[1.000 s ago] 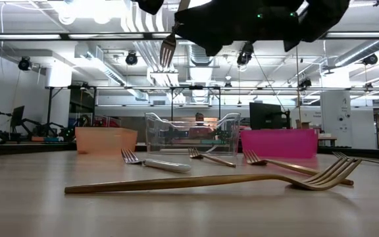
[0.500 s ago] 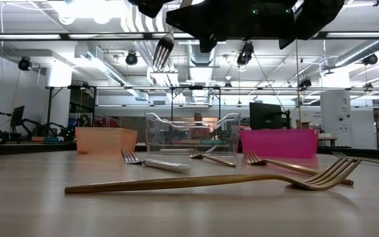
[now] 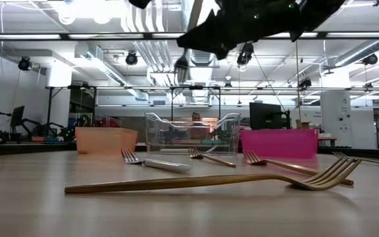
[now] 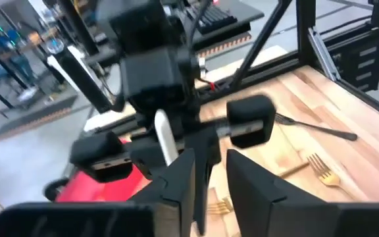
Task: Sort silverware by color (type)
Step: Put the white fork into the transparent bin
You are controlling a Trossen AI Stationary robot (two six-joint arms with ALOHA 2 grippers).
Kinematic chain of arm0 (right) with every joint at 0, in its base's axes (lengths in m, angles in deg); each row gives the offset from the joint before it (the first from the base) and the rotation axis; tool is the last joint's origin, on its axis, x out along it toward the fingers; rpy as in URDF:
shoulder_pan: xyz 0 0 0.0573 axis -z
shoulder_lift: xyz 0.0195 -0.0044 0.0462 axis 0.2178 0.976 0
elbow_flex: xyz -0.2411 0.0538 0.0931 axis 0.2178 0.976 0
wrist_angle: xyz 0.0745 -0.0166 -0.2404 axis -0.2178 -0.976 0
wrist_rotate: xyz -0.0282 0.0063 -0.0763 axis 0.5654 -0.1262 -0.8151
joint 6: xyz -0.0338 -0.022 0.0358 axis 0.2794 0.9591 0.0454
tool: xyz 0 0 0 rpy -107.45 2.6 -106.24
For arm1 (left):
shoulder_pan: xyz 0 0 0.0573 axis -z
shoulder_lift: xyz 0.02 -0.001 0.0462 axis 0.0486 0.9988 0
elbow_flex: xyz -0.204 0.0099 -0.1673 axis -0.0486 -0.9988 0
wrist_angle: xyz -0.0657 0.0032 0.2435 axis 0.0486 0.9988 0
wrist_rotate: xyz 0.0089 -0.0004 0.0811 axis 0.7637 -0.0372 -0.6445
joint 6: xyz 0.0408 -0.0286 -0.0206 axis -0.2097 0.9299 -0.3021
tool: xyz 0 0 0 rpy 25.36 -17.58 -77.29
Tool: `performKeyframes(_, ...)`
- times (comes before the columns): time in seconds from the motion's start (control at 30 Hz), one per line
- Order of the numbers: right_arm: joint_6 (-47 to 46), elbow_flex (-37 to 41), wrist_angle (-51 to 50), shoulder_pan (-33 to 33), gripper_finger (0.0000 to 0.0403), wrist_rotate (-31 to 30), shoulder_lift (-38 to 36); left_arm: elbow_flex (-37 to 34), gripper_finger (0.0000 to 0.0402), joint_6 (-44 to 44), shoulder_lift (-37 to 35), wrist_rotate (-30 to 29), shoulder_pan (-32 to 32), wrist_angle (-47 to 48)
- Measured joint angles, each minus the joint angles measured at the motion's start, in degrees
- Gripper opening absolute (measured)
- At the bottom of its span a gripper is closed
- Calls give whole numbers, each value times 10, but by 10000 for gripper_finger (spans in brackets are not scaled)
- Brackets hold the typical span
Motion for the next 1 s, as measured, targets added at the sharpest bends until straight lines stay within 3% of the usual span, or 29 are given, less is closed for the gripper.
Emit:
performKeyframes(0.13,8,-12,-56,7,26,-58,-20,-12,89,-17,-31,-33,-1,5)
performKeyframes(0.3,29,-85,-169,24,26,-73,-15,-46,93,-25,-69,-61,-1,-5)
performKeyframes(0.5,57,-180,-253,61,26,-84,5,-125,94,-24,-121,-86,-1,-81)
performKeyframes(0.63,36,-238,-300,99,26,-100,33,-179,94,-10,-168,-136,-1,-107)
performKeyframes(0.83,23,-325,-363,157,26,-101,103,-251,94,4,-232,-151,-1,-172)
performKeyframes(1.0,10,-373,-406,195,28,-101,158,-264,94,9,-281,-200,-1,-162)
